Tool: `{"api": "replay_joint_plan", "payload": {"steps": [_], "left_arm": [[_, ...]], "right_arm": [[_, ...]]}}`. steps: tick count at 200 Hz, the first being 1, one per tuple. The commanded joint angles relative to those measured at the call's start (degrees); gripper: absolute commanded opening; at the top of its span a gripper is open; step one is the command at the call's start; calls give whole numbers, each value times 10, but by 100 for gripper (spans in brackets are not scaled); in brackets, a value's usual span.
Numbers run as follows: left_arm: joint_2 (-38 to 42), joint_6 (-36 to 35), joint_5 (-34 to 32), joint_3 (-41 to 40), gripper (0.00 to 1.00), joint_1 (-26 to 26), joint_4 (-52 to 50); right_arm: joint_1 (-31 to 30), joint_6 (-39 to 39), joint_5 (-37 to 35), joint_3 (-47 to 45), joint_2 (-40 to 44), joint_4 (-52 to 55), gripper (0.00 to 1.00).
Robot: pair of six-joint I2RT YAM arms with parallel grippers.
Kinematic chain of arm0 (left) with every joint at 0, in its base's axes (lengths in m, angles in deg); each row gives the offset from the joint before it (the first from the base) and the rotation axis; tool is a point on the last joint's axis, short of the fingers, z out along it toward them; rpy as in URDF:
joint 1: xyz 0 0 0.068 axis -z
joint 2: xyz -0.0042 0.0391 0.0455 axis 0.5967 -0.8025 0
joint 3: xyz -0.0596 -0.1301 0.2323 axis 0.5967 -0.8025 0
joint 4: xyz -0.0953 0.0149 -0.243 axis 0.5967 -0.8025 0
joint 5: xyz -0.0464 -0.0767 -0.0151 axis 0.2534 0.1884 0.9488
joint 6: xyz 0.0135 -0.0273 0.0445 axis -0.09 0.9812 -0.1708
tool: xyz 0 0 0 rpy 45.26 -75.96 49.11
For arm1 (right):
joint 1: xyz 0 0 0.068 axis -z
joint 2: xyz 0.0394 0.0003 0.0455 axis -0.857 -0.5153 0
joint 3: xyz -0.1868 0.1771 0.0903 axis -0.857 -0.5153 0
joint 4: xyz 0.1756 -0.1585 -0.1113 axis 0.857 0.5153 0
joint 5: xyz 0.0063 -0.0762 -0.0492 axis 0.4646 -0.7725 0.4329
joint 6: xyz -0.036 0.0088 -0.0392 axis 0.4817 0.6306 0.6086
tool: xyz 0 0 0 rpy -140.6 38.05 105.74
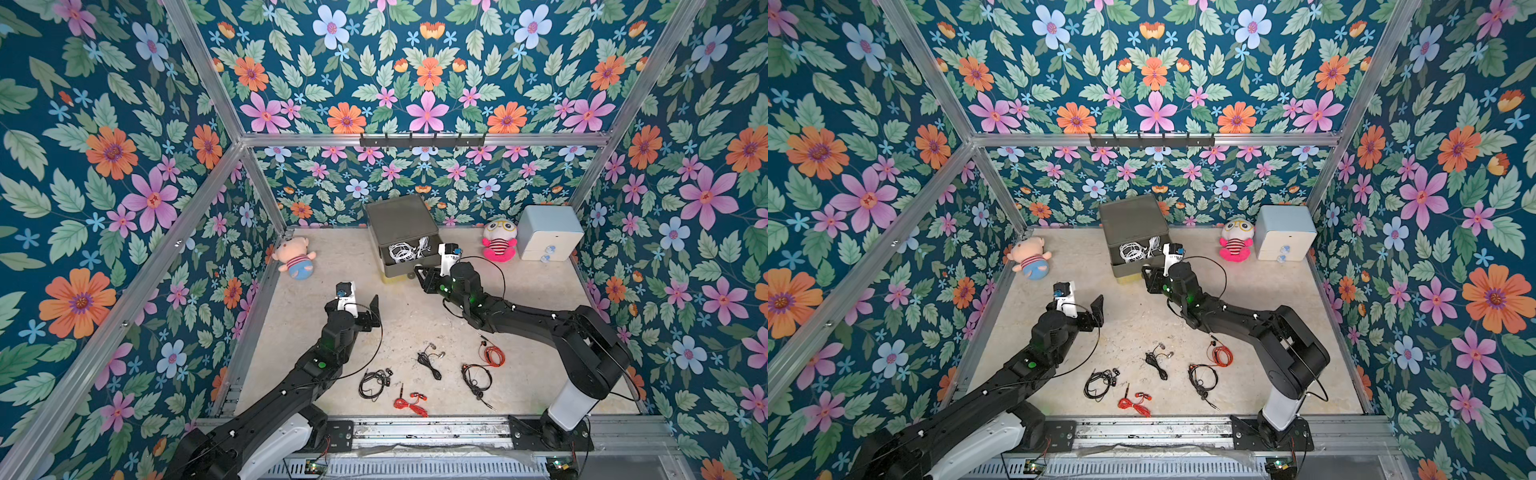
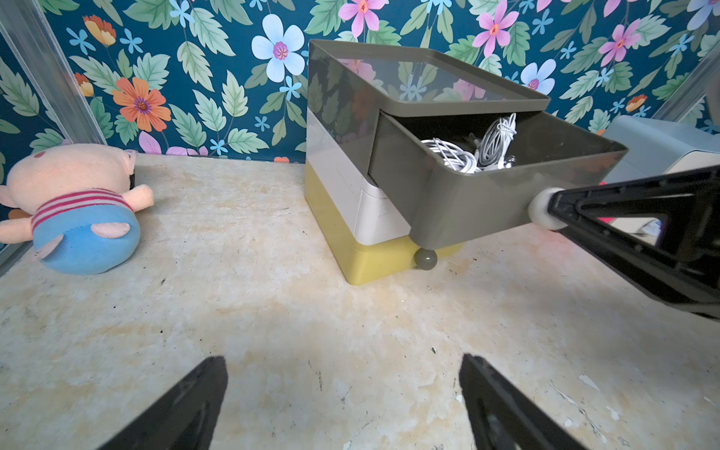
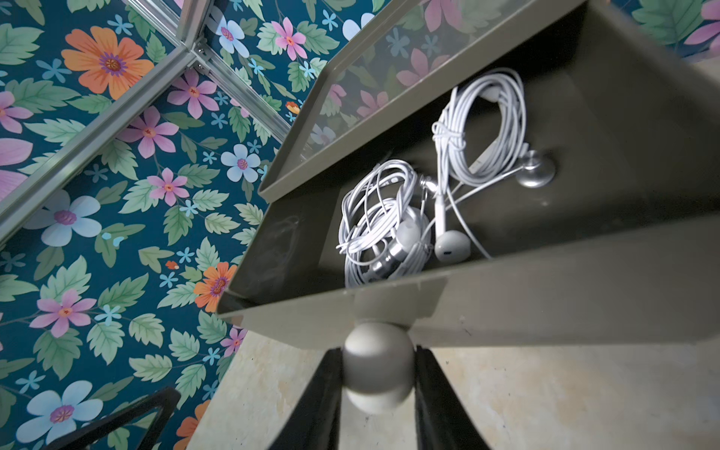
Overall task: Place the wired earphones into the drawer by color
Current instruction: Close the drawer in the storage box.
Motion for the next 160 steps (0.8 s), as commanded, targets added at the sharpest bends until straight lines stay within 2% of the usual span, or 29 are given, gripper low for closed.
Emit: {"api": "replay_joint_plan", "payload": {"steps": [1,160], "left_arm": [[0,-6,-6,0,99,0,6],[7,-2,-4,-8,99,0,14]], "right_arm": [[0,13,-15,16,-12,-10,33],[28,28,-18,129,-101,5,34]]}}
